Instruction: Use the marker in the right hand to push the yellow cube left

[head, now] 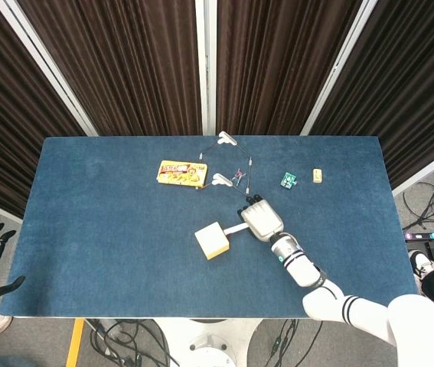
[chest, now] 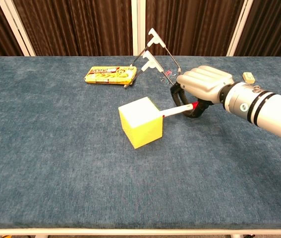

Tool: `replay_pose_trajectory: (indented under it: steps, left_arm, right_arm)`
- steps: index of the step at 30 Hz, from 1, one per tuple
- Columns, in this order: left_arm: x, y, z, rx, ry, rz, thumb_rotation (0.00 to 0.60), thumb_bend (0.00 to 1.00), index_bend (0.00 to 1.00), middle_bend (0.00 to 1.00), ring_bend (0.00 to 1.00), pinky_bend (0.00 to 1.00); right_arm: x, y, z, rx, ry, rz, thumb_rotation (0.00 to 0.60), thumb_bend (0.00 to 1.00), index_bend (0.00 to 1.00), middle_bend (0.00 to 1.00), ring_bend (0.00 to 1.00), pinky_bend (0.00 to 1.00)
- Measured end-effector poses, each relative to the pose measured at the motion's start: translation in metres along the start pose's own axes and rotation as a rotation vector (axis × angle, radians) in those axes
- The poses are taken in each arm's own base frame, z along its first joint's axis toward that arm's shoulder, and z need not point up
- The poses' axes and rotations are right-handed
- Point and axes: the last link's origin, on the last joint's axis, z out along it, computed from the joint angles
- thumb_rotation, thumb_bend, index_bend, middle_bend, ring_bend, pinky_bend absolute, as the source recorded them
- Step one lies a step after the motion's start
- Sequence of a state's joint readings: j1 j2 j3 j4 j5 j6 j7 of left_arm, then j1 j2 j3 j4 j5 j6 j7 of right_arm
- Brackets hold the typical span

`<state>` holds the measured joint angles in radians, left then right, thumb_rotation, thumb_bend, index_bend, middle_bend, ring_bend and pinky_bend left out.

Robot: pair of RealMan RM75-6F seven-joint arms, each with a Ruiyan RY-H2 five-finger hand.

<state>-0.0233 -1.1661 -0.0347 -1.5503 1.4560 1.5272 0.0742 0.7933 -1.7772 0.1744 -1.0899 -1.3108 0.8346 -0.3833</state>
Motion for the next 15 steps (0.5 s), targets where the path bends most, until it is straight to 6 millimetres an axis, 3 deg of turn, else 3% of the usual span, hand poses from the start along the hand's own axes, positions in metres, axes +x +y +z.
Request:
replay_pose_trajectory:
  steps: [7,15]
  left_arm:
    - [0.0,0.001,0.0,-0.01,0.004,-0.005,0.6,0.04,0.21,0.18,0.13,0.14]
    - [0.002,0.002,-0.001,-0.02,0.014,-0.008,0.6,0.04,0.21,0.18,0.13,0.14]
  right_arm:
    - [0.001,0.014,-0.018,-0.025,-0.015,0.011,0.6,0.44,0.66,0.55,0.22,0.23]
    - [0.0,0.002,-0.02,-0.027,-0.045,0.007,0.6,0.44,0.66,0.55,0.22,0.21]
